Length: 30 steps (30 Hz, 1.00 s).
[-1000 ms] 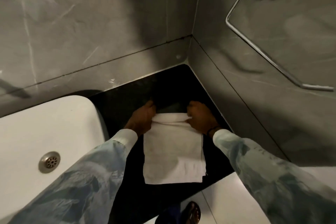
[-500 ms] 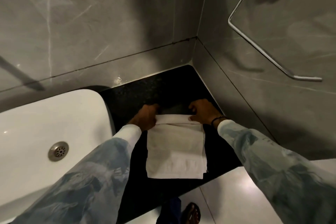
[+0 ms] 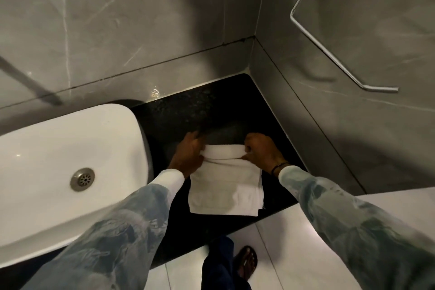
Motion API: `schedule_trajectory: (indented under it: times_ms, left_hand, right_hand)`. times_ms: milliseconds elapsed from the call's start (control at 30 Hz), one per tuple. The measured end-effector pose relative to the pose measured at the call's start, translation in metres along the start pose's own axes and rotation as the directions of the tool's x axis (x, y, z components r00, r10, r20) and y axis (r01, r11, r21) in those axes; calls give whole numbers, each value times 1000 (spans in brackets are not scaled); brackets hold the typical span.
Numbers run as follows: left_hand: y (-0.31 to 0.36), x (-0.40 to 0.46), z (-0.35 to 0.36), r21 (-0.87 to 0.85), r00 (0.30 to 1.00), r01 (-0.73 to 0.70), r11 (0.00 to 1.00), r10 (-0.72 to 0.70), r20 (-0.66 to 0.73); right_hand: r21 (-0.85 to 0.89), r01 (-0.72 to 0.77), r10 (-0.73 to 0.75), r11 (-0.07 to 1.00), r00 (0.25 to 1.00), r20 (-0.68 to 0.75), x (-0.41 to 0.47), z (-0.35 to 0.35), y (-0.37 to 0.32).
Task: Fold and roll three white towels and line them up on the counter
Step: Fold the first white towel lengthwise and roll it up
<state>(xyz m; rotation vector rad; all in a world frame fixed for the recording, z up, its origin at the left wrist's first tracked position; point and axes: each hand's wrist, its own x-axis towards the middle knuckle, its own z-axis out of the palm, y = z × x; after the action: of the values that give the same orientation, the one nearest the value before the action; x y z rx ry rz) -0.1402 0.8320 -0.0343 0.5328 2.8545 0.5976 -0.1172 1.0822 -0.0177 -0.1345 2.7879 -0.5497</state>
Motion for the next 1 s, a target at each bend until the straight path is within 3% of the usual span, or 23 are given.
schedule_trajectory:
  times_ms: [100, 200, 300, 467, 600, 700, 900, 1000]
  left_hand:
    - [7, -14, 5, 72, 995, -46, 996, 52, -83]
    - [9, -19, 7, 139, 996, -40, 990, 50, -73]
    - [9, -20, 8, 177, 996, -49, 983, 61, -65]
    - [12, -9, -9, 118, 996, -71, 990, 65, 56]
    - [3, 20, -34, 123, 953, -99, 987, 59, 296]
    - [-2, 25, -32, 170, 923, -34, 985, -34, 384]
    - [-2, 4, -14, 50, 924, 80, 996, -93, 372]
    - [4, -20, -16, 43, 958, 6, 999, -18, 286]
  right_hand:
    - [82, -87, 80, 993, 992, 93, -2, -12, -2]
    - [273, -214, 169, 938, 969, 180, -2, -19, 5]
    - [325, -260, 197, 909, 957, 215, -8, -16, 6]
    - [139, -146, 124, 980, 980, 155, -18, -2, 4]
    - [-45, 73, -69, 996, 995, 73, -33, 10, -2]
    - [-196, 203, -208, 959, 978, -4, -42, 22, -2]
    - [-342, 297, -332, 892, 942, -46, -51, 26, -1]
    - [-368, 330, -382, 869, 921, -74, -56, 27, -2]
